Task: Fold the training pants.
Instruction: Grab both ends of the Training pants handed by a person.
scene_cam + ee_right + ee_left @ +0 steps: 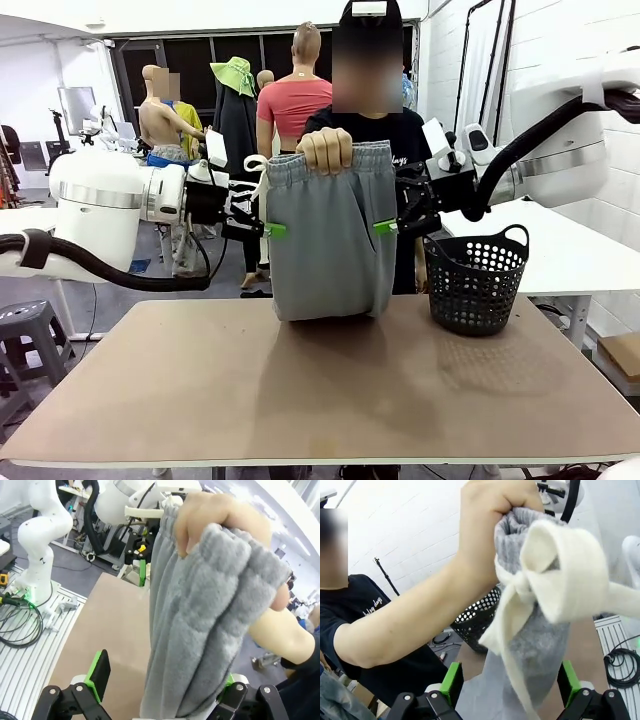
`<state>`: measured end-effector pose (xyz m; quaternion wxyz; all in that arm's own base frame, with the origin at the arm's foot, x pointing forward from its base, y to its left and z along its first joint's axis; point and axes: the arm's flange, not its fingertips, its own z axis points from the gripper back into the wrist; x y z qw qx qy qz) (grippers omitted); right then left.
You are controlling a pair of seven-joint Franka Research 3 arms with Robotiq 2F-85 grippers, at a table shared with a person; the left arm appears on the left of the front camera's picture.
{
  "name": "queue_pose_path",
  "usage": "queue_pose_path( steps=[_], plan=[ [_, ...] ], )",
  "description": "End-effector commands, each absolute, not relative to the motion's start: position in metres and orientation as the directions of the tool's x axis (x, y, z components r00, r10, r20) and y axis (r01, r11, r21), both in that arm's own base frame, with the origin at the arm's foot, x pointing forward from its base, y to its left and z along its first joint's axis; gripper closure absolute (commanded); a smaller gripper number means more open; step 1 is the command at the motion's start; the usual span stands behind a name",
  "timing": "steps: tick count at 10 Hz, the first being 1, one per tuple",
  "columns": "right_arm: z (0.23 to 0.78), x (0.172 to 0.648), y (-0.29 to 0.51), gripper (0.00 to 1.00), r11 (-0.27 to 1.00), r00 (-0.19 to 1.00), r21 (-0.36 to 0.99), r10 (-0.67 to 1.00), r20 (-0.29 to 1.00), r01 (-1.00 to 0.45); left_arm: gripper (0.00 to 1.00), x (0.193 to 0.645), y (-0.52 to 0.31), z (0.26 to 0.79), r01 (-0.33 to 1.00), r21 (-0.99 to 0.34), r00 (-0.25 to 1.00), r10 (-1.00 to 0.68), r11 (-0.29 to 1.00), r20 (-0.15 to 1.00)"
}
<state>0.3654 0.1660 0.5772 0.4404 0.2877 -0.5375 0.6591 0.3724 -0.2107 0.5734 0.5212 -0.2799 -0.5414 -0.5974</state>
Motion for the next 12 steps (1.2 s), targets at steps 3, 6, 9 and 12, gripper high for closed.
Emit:
queue_pose_path(
  steps=[3, 6, 9, 12],
  plan=[
    [0.579, 0.369, 0.177, 0.0, -0.054, -0.464, -0.462, 0.176, 0.868, -0.885, 0.0, 0.367, -0.221, 0.576, 0.937, 0.34, -0.319, -0.211, 0.074, 0.924],
    [0.585, 0.371, 0.181, 0.0, -0.018, -0.44, -0.443, 0.157, 0.884, -0.896, 0.0, 0.36, -0.229, 0.587, 0.94, 0.337, -0.325, -0.168, 0.054, 0.931],
    [0.59, 0.372, 0.181, 0.0, 0.007, -0.409, -0.413, 0.125, 0.904, -0.911, 0.0, 0.358, -0.23, 0.59, 0.954, 0.294, -0.285, -0.124, 0.064, 0.951],
    [0.593, 0.374, 0.184, 0.19, 0.003, -0.369, -0.372, 0.115, 0.922, -0.928, 0.19, 0.362, -0.235, 0.586, 0.967, 0.242, -0.228, -0.147, 0.082, 0.962]
  ],
)
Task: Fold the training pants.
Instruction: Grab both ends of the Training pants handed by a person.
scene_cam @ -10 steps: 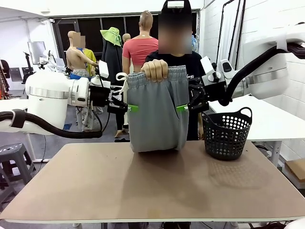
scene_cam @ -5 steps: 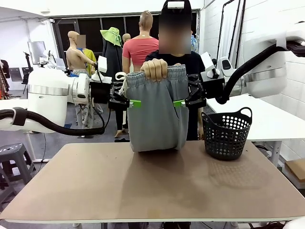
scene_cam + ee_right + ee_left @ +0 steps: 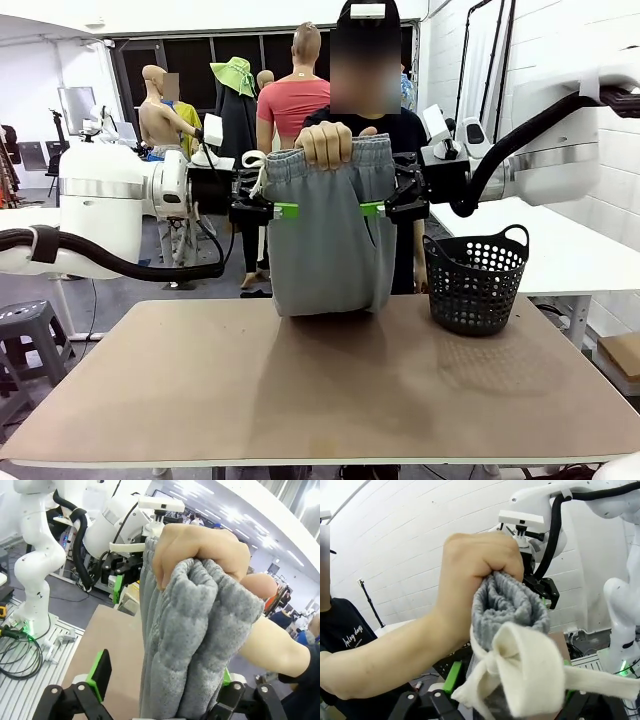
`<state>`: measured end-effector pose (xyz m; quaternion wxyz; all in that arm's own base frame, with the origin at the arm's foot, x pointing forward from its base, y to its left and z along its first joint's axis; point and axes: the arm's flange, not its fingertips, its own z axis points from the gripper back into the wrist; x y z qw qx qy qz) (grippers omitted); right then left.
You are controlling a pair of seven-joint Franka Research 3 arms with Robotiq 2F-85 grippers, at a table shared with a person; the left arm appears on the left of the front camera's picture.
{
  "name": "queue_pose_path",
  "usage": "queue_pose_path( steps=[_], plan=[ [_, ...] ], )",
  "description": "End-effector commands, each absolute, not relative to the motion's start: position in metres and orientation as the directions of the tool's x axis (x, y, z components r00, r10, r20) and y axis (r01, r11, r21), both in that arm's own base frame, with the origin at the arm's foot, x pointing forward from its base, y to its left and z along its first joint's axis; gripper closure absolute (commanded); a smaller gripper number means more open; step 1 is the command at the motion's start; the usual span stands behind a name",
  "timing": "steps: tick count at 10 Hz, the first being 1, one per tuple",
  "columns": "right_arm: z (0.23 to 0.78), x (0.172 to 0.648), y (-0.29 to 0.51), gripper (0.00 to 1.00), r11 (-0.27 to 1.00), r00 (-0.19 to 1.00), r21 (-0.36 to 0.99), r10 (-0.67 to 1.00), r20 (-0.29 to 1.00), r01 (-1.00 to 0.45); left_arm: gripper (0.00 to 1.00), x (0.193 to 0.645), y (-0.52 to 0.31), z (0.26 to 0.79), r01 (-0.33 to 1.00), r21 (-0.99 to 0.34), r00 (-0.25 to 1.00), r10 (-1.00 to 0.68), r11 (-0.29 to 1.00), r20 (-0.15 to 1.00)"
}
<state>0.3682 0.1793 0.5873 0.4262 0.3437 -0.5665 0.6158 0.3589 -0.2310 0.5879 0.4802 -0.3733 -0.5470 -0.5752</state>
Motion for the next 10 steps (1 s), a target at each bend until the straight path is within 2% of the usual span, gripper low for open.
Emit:
queue_pose_path(
  steps=[1, 4, 5, 10],
  plan=[
    [0.593, 0.376, 0.184, 0.39, -0.014, -0.352, -0.352, 0.103, 0.931, -0.936, 0.37, 0.364, -0.235, 0.584, 0.967, 0.239, -0.226, -0.133, 0.089, 0.965],
    [0.594, 0.38, 0.181, 0.98, -0.021, -0.266, -0.265, 0.09, 0.96, -0.964, 0.96, 0.368, -0.233, 0.582, 0.975, 0.195, -0.187, -0.082, 0.108, 0.979],
    [0.592, 0.382, 0.181, 1.0, -0.029, -0.245, -0.243, 0.089, 0.965, -0.969, 1.0, 0.369, -0.233, 0.582, 0.977, 0.183, -0.176, -0.077, 0.106, 0.981],
    [0.589, 0.386, 0.183, 1.0, -0.034, -0.214, -0.212, 0.115, 0.97, -0.977, 1.0, 0.375, -0.228, 0.576, 0.977, 0.168, -0.158, -0.081, 0.128, 0.984]
  ],
)
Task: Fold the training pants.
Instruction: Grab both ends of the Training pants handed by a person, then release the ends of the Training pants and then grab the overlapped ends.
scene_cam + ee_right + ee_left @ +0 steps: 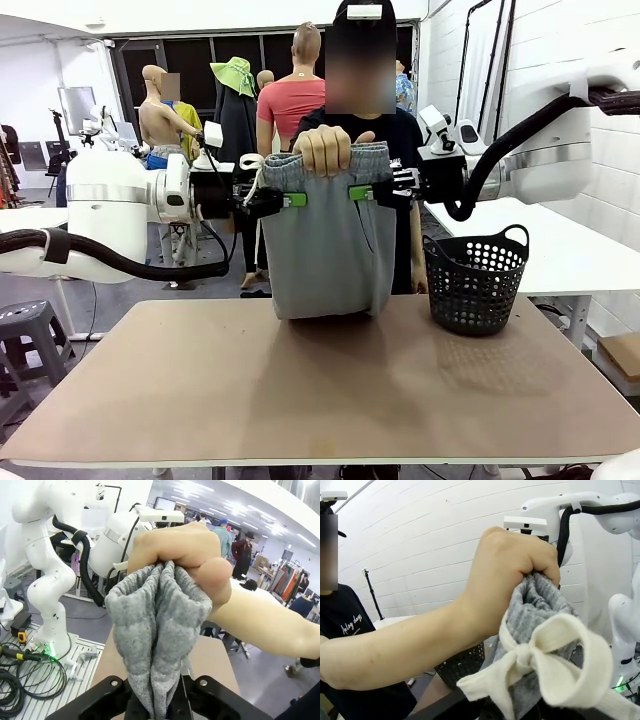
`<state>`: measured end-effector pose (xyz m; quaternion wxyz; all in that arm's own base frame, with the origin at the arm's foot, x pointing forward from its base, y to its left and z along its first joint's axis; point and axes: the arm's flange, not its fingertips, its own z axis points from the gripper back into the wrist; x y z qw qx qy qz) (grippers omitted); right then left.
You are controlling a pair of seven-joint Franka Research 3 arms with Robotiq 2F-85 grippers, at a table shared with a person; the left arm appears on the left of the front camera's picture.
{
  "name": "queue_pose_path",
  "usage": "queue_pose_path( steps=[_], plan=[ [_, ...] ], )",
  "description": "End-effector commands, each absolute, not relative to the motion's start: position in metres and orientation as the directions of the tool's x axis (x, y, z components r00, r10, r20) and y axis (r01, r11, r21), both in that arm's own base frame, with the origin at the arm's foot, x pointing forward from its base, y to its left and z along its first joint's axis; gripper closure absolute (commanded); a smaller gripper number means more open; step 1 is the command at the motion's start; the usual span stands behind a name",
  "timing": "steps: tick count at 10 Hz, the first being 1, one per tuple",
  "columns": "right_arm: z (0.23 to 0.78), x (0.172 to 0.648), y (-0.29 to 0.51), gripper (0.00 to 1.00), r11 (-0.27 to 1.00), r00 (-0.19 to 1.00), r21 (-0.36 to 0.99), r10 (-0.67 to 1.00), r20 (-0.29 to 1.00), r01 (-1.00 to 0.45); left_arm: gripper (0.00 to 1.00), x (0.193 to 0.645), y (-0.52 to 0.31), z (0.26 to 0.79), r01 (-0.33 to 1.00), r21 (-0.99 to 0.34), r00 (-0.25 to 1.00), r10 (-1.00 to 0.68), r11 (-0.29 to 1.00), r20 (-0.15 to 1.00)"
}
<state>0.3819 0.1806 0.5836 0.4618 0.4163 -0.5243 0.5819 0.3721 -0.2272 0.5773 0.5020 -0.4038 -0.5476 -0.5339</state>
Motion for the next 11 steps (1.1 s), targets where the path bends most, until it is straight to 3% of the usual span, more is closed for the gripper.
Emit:
queue_pose_path(
  steps=[1, 2, 3, 4, 11],
  plan=[
    [0.5886, 0.3866, 0.1843, 1.0, -0.028, -0.22, -0.218, 0.128, 0.967, -0.975, 1.0, 0.3749, -0.2285, 0.5754, 0.976, 0.178, -0.169, -0.082, 0.122, 0.982],
    [0.5887, 0.3869, 0.186, 1.0, -0.027, -0.237, -0.235, 0.136, 0.962, -0.972, 1.0, 0.3756, -0.2289, 0.5758, 0.968, 0.221, -0.217, -0.05, 0.115, 0.975],
    [0.5872, 0.3881, 0.1897, 1.0, -0.101, -0.275, -0.259, 0.204, 0.94, -0.961, 1.0, 0.3732, -0.2263, 0.5765, 0.978, 0.178, -0.168, -0.095, 0.106, 0.981],
    [0.5835, 0.3824, 0.1824, 1.0, -0.026, -0.231, -0.229, 0.112, 0.967, -0.973, 1.0, 0.3732, -0.2263, 0.5765, 0.978, 0.178, -0.168, -0.095, 0.106, 0.981],
    [0.5835, 0.3824, 0.1824, 1.0, -0.026, -0.231, -0.229, 0.112, 0.967, -0.973, 1.0, 0.3732, -0.2263, 0.5765, 0.978, 0.178, -0.168, -0.095, 0.106, 0.981]
  ],
)
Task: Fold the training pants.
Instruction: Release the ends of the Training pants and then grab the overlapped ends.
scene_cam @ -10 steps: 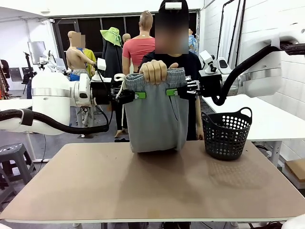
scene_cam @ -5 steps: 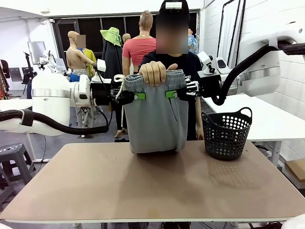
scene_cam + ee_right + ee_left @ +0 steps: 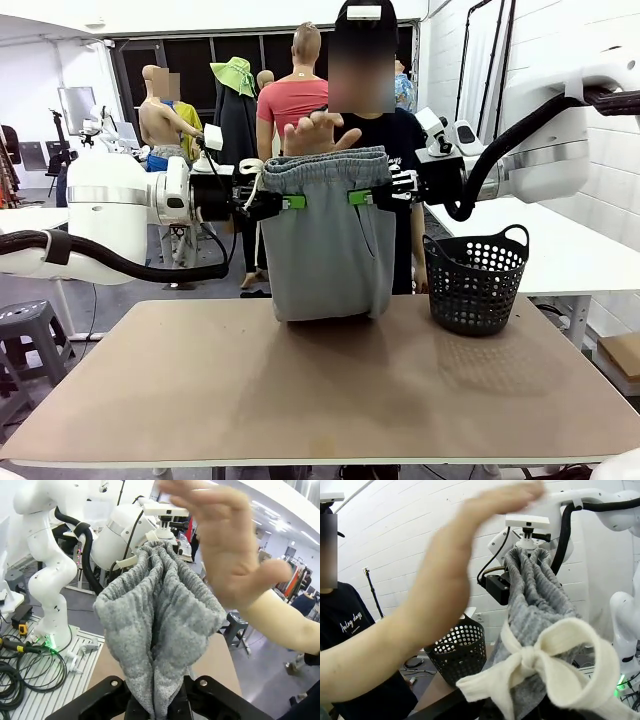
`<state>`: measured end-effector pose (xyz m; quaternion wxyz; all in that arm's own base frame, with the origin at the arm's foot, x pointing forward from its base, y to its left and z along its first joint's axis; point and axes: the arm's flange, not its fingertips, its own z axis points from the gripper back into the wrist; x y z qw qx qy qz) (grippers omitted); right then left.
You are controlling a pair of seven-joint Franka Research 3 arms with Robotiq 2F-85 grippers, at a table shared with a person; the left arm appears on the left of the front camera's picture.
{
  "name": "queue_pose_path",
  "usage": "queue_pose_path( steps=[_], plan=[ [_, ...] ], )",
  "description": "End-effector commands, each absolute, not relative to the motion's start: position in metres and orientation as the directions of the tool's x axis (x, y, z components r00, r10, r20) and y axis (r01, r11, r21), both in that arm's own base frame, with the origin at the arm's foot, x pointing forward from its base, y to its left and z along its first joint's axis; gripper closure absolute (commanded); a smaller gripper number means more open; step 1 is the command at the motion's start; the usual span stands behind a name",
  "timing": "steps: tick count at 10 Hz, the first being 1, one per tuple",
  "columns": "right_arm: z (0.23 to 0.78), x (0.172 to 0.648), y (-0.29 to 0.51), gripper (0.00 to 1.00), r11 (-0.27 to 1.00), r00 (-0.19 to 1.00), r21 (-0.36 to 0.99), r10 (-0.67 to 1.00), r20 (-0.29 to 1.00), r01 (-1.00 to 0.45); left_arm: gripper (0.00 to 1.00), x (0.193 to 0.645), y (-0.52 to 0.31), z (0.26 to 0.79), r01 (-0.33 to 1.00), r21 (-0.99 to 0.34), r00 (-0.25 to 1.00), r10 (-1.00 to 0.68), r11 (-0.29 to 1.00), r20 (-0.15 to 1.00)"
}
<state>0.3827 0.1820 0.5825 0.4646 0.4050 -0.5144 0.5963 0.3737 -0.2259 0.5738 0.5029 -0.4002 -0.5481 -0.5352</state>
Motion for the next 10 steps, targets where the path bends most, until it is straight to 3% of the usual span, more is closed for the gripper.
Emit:
queue_pose_path(
  steps=[1, 10],
  plan=[
    [0.5835, 0.3824, 0.1824, 1.0, -0.026, -0.231, -0.229, 0.112, 0.967, -0.973, 1.0, 0.3732, -0.2263, 0.5765, 0.978, 0.178, -0.168, -0.095, 0.106, 0.981],
    [0.5835, 0.3824, 0.1824, 1.0, -0.026, -0.231, -0.229, 0.112, 0.967, -0.973, 1.0, 0.3732, -0.2263, 0.5765, 0.978, 0.178, -0.168, -0.095, 0.106, 0.981]
  ],
)
